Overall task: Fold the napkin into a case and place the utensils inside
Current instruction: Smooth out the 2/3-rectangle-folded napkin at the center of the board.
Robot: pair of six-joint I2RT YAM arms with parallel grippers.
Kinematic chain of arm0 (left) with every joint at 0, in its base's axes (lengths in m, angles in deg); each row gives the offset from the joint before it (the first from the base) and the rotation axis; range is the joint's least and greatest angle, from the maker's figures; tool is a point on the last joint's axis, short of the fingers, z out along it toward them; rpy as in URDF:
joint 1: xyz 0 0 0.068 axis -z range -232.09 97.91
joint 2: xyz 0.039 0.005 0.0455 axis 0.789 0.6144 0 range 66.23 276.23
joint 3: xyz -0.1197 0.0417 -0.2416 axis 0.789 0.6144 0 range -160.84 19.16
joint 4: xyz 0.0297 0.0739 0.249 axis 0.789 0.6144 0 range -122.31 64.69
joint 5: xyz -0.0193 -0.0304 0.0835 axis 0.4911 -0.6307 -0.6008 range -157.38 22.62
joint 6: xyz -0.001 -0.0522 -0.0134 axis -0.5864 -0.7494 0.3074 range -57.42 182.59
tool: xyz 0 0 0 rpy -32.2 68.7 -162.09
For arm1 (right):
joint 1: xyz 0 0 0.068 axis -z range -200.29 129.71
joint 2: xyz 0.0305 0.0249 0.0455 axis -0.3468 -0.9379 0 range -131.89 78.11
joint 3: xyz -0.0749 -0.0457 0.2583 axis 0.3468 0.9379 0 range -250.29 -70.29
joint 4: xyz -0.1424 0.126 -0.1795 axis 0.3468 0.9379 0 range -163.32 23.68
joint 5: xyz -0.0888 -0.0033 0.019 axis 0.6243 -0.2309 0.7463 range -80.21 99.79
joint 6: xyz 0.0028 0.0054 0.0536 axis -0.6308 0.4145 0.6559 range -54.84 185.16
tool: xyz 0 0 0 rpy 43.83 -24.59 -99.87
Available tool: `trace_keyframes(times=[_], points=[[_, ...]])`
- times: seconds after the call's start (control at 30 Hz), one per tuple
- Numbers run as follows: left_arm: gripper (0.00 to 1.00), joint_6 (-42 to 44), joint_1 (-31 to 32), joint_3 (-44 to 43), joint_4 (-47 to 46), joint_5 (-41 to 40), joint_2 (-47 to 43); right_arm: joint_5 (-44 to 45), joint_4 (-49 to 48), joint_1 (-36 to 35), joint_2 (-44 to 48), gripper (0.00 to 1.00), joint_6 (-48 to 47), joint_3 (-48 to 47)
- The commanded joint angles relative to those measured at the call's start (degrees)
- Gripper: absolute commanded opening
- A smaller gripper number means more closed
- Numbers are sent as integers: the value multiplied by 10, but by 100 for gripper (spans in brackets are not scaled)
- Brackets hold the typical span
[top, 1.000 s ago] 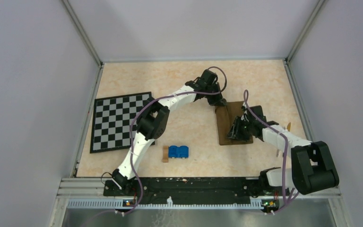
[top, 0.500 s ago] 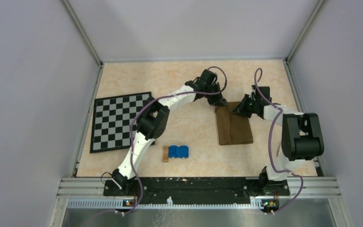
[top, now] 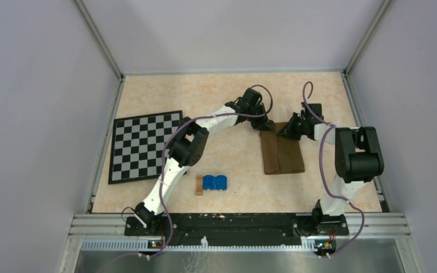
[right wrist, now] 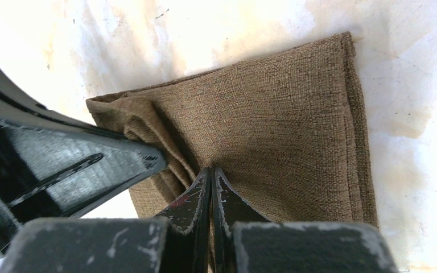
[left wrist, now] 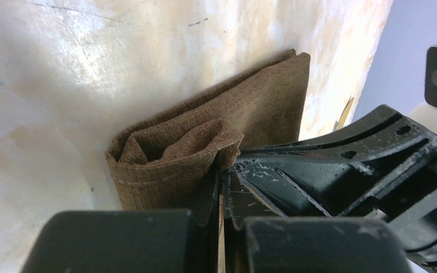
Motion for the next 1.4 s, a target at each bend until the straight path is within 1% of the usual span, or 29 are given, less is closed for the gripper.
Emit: trace_keyframes(times=[0.0,0.33,0.4,0.47,0.5,0.53,0.57,0.6,0.63,0.67,0.77,0.83,0.87,0.93,1.0,1.1,1.17,1.23,1.27,1.3,1.33,1.37], points=[[0,-22,1,-27,-40,-5,12,-2,-19,0,-16,0,-8,-15],[0,-37,1,-37,-55,-22,32,-7,-10,-7,-26,0,-13,-22],[0,-39,1,-34,-55,-23,36,7,20,-8,-8,0,-24,-34],[0,-42,1,-23,-61,-25,38,37,67,-9,44,0,-40,-44],[0,-43,1,-18,-66,-25,38,54,87,-11,71,6,-51,-45],[0,-44,0,-15,-68,-25,40,65,103,-16,101,16,-63,-43],[0,-45,0,-16,-70,-24,42,72,117,-23,126,23,-71,-39],[0,-45,0,-16,-71,-23,44,68,129,-30,145,29,-77,-34],[0,-45,0,-16,-71,-23,46,44,130,-36,159,32,-79,-25],[0,-46,0,-15,-71,-24,47,7,122,-42,165,33,-79,-12],[0,-49,0,-13,-75,-21,50,-118,89,-61,153,29,-76,21],[0,-48,0,-14,-77,-20,50,-160,45,-72,138,26,-70,45],[0,-47,-1,-14,-76,-19,50,-168,42,-77,126,23,-72,47],[0,-45,-1,-13,-76,-17,50,-166,34,-84,112,14,-68,58],[0,-40,-2,-13,-75,-15,48,-145,30,-84,111,9,-65,77],[4,-33,-5,-13,-73,-13,44,-95,49,-84,109,7,-75,95],[11,-28,-6,-12,-77,-5,44,-45,72,-84,112,4,-83,96],[23,-17,-6,-15,-82,13,40,0,79,-84,124,2,-81,104],[31,-7,-6,-17,-81,23,36,19,84,-83,128,2,-80,106],[41,9,-7,-17,-79,38,28,29,86,-81,132,2,-80,108],[53,26,-8,-15,-78,48,16,30,83,-79,133,2,-79,110],[63,43,-7,-10,-77,55,0,26,79,-78,133,1,-79,112]])
